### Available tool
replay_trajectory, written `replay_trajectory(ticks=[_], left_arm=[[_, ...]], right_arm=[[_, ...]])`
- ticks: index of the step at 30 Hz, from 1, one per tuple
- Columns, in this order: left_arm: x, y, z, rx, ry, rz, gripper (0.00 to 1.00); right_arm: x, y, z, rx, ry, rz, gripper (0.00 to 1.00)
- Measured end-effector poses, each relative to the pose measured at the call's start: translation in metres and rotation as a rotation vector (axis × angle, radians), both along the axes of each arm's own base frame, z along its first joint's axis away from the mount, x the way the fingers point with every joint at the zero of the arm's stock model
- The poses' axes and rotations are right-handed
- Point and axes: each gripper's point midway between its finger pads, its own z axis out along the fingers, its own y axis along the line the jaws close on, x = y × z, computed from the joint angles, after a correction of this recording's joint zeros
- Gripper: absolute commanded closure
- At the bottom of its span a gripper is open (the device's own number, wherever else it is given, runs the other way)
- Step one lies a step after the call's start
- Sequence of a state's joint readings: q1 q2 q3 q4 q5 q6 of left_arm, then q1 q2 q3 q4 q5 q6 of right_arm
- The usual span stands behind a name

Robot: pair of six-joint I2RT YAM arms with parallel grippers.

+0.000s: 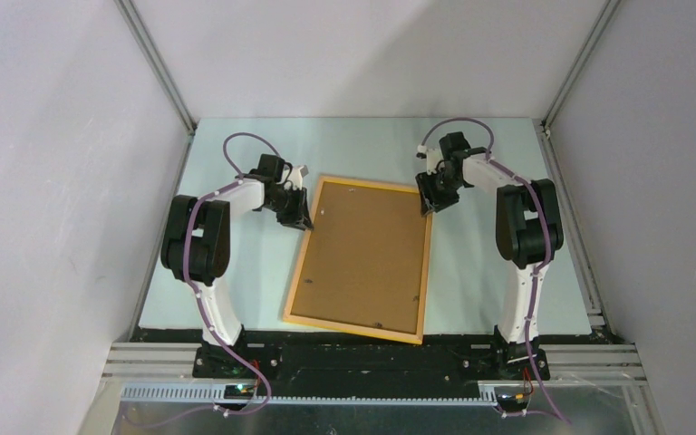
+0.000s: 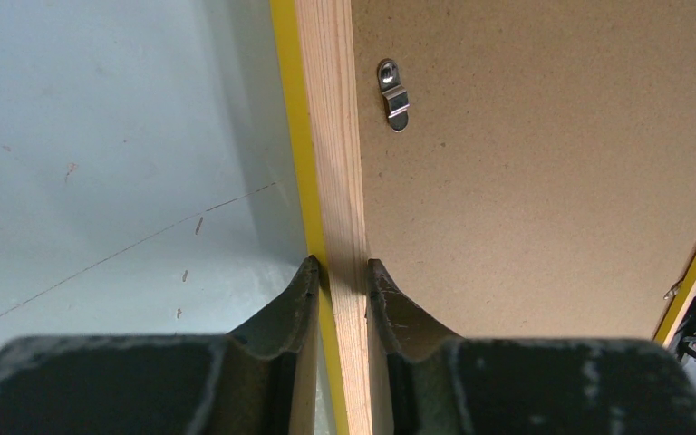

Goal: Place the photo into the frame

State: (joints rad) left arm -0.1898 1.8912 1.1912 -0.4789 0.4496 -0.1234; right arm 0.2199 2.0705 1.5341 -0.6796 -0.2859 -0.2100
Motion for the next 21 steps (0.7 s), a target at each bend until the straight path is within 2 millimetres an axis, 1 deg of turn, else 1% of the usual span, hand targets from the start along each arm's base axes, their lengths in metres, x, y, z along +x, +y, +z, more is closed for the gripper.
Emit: replay_trajectory(ticks=[3,7,11,13,16,21], left_arm=[[0.000,0.000,0.000,0.000,0.000,0.000,1.00],[0.000,0.000,0.000,0.000,0.000,0.001,1.00],[0.000,0.000,0.000,-0.001,0.003,0.006,1.00],[0.000,0.000,0.000,-0.002,0.004,0.007,1.00],[0.000,0.000,0.000,-0.002,0.004,0.007,1.00],[0.000,0.000,0.000,-0.002,0.004,0.008,1.00]], right_arm=[[0.000,0.000,0.005,0.043,0.021,-0.029,0.44],[0.007,-0.003,0.015,0.113,0.034,-0.085,0.41],[0.003,-0.006,0.014,0.143,0.063,-0.121,0.40],[-0.007,-0.006,0.008,0.143,0.085,-0.124,0.40],[-0.030,-0.005,0.000,0.137,0.131,-0.121,0.40],[-0.056,0.000,-0.001,0.144,0.163,-0.107,0.40]])
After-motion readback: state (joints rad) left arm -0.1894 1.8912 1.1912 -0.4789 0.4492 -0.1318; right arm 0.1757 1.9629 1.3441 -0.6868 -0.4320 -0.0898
